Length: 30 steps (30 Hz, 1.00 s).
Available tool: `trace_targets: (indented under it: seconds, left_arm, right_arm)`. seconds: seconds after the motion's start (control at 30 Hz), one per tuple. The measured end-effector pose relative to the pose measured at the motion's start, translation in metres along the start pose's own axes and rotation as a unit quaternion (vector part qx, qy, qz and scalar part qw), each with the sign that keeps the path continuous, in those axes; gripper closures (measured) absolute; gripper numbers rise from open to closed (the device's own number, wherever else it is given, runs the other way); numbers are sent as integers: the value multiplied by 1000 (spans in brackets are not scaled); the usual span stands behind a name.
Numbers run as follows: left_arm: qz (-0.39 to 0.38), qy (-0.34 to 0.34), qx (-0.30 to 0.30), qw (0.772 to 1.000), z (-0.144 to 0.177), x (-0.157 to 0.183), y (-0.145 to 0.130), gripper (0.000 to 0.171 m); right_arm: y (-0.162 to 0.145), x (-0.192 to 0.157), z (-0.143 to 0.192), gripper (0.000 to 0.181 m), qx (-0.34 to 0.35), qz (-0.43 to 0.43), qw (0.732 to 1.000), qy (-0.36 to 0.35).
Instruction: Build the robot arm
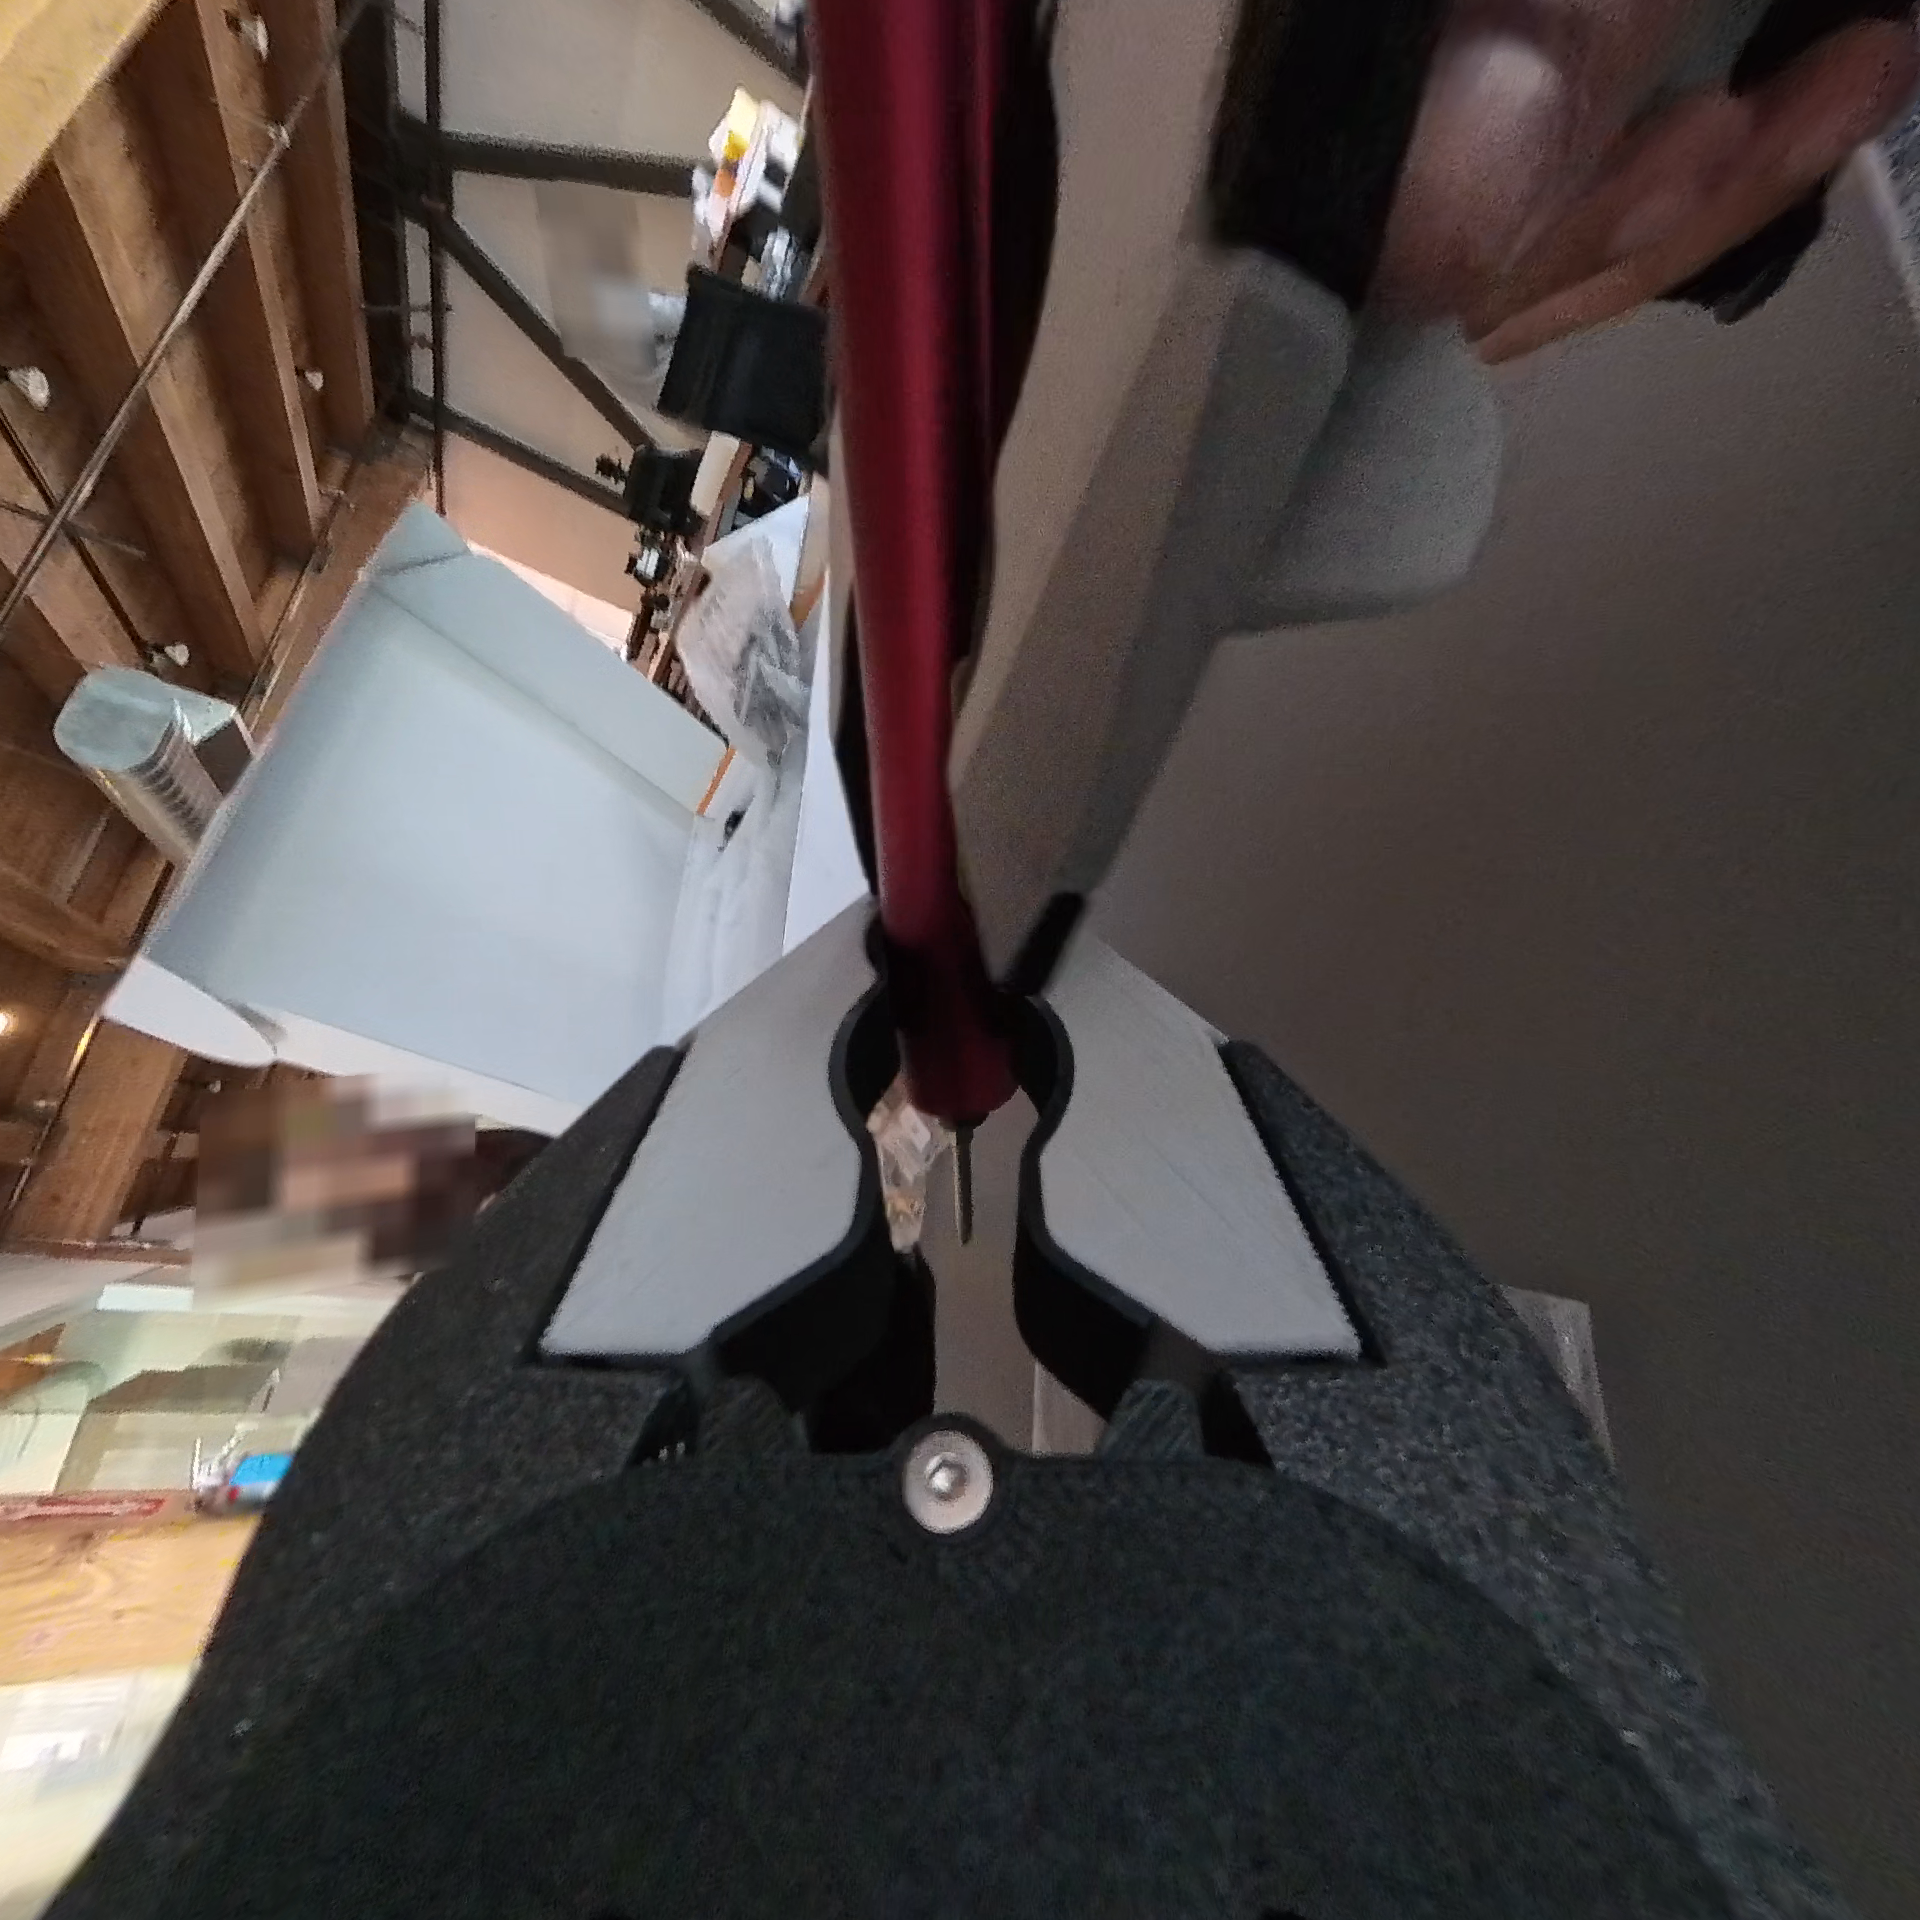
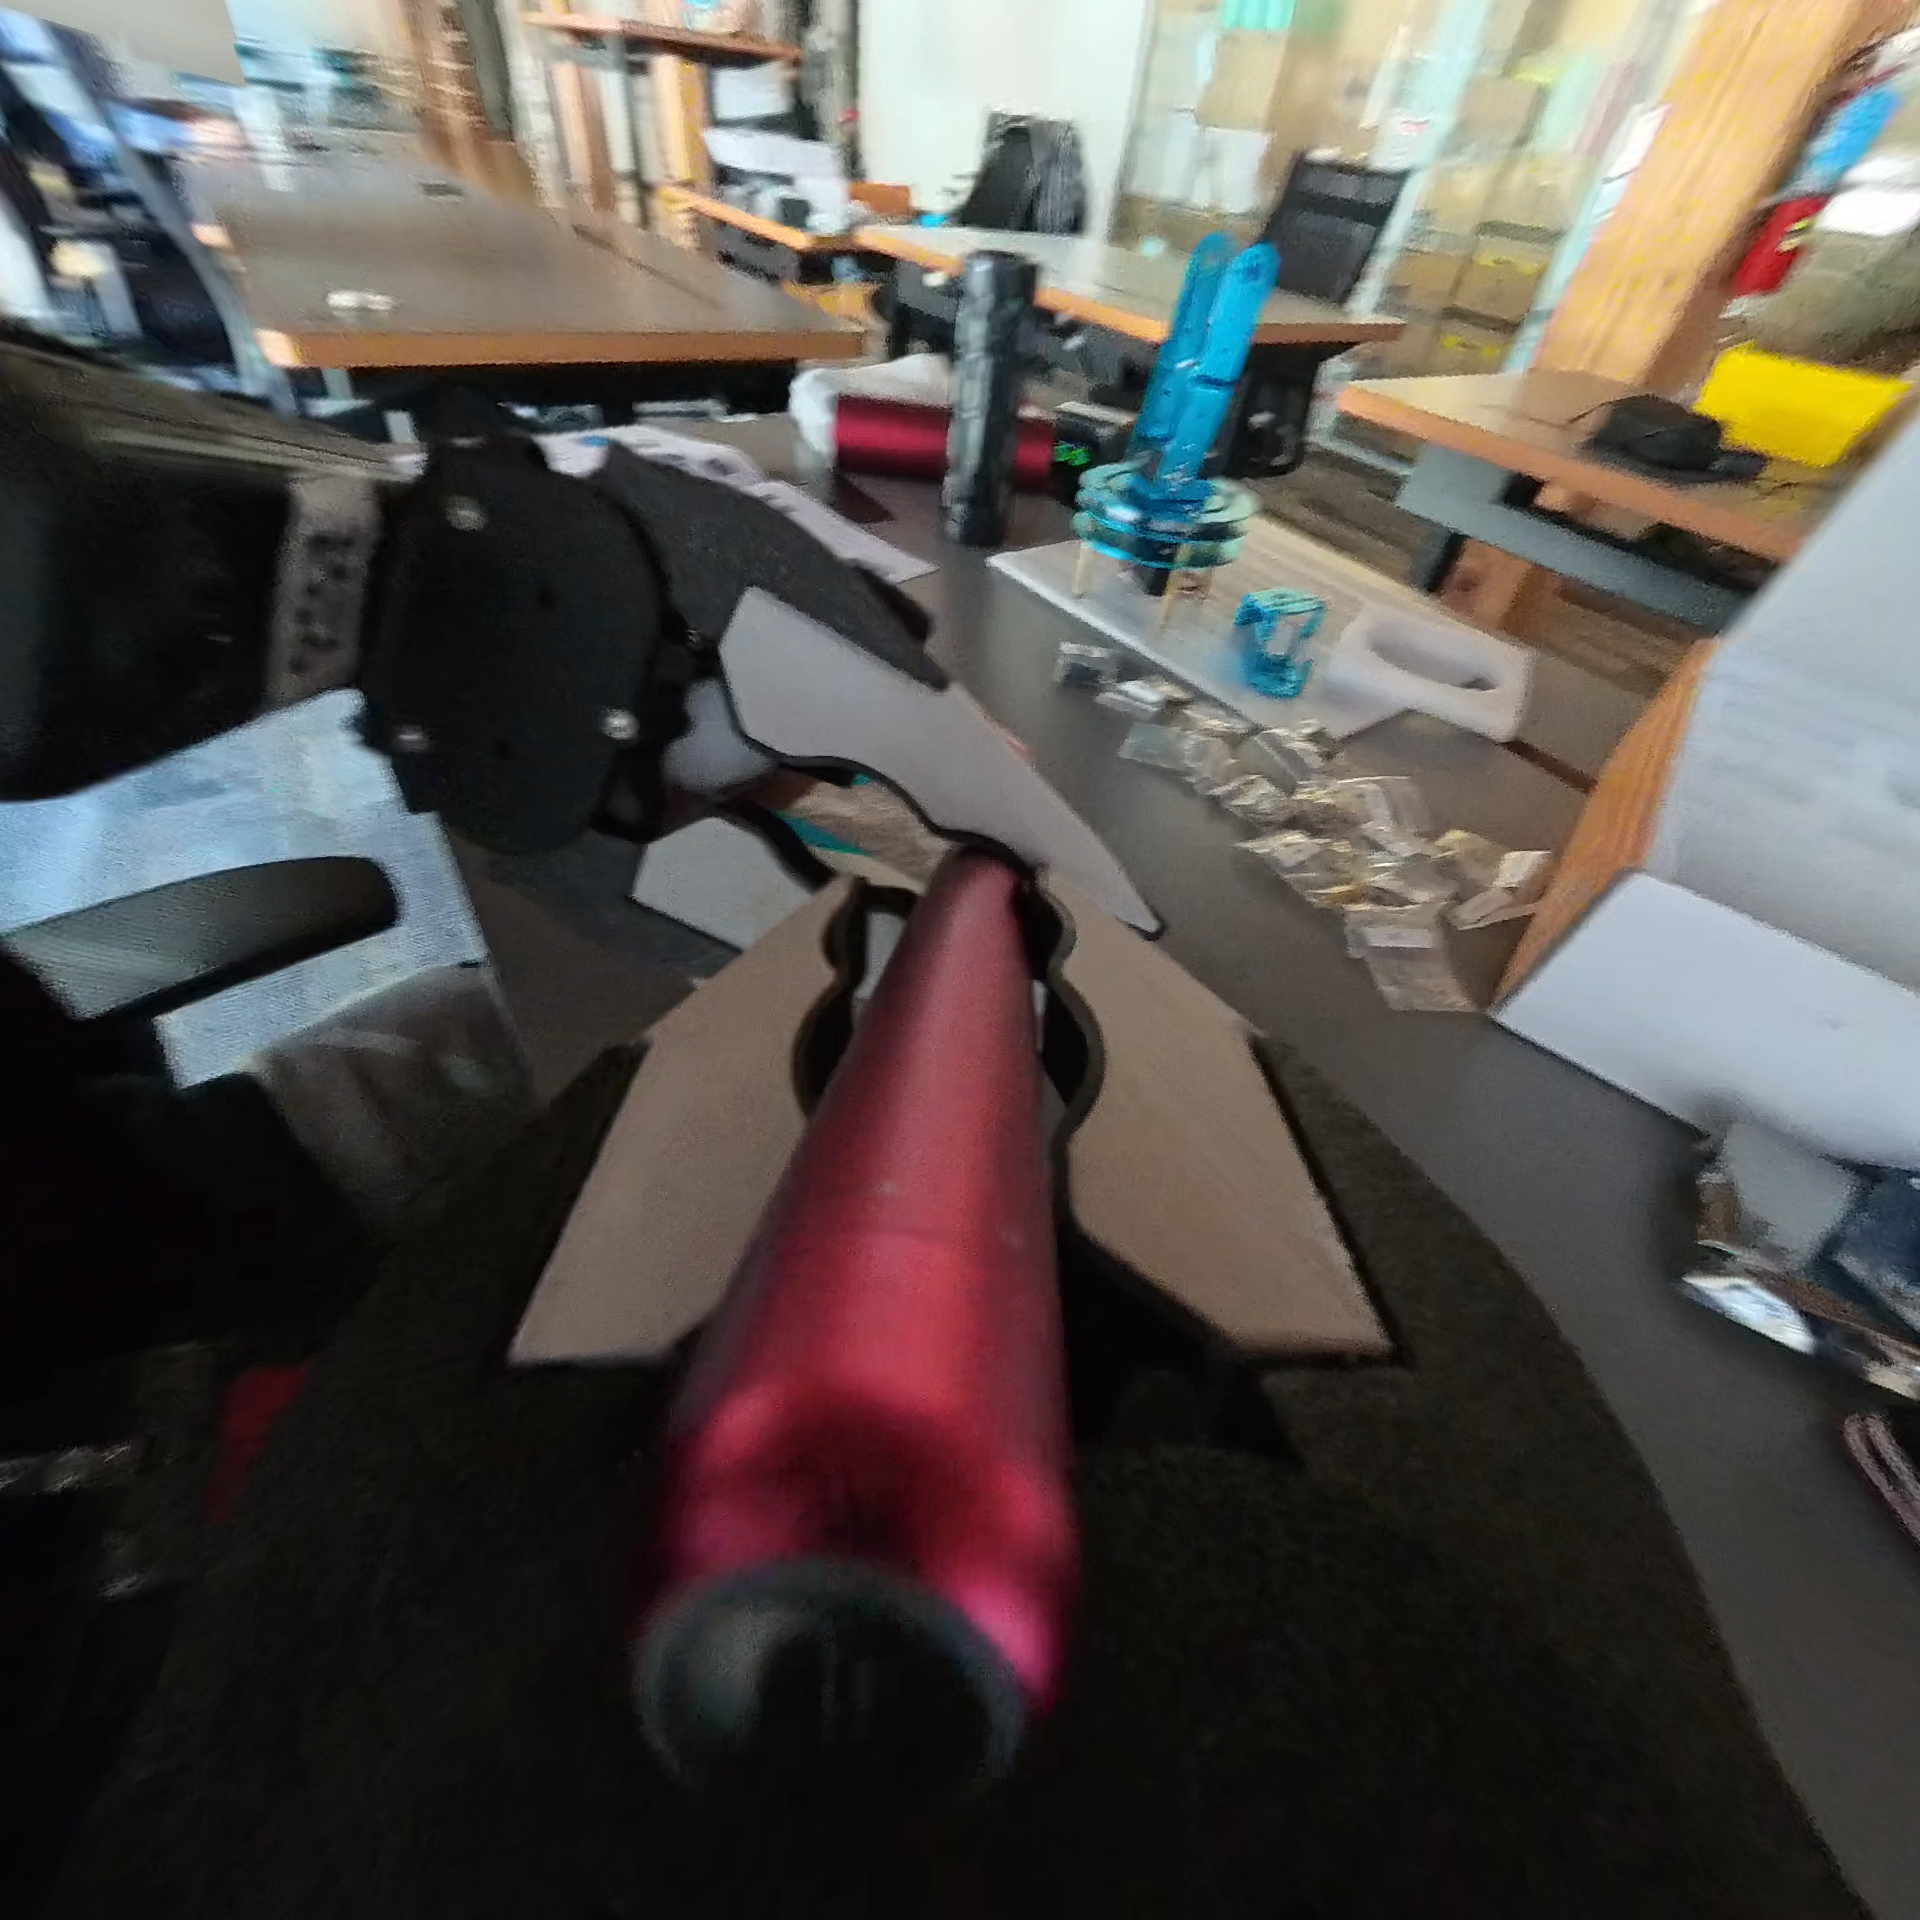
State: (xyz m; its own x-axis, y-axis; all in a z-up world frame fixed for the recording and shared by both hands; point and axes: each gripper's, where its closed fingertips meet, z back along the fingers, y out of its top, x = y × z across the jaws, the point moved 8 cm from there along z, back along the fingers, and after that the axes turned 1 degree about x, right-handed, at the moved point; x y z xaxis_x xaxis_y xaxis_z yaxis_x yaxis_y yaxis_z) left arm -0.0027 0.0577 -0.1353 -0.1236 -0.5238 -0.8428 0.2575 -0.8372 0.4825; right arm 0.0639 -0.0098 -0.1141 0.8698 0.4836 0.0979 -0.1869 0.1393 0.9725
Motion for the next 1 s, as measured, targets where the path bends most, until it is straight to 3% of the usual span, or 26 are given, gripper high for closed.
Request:
trace_targets:
  seconds: [0.17, 0.3, 0.37, 0.5, 0.63, 1.0]
  left_arm:
    - [-1, 17, -40, 999, 3, -2, -6, 159]
    - [-7, 40, -7, 999, 10, -2, -10, 156]
    - [-48, 72, 4, 996, 12, 0, -13, 153]
    - [-97, 106, 1, 990, 13, 5, -20, 153]
    - [-90, 131, 0, 987, 13, 2, -24, 154]
    - [-57, 90, 0, 994, 7, 4, -24, 159]
  right_arm:
    - [0, 1, -11, 160, 11, 11, 1000, -19]
    - [1, 1, -12, 160, 26, -8, 1000, 7]
    - [-1, 3, -13, 160, 35, -27, 999, 22]
    - [-5, 3, -15, 160, 40, -43, 998, 31]
    - [0, 5, -7, 160, 49, -38, 998, 25]
    - [-10, 3, -14, 158, 15, -20, 1000, 12]
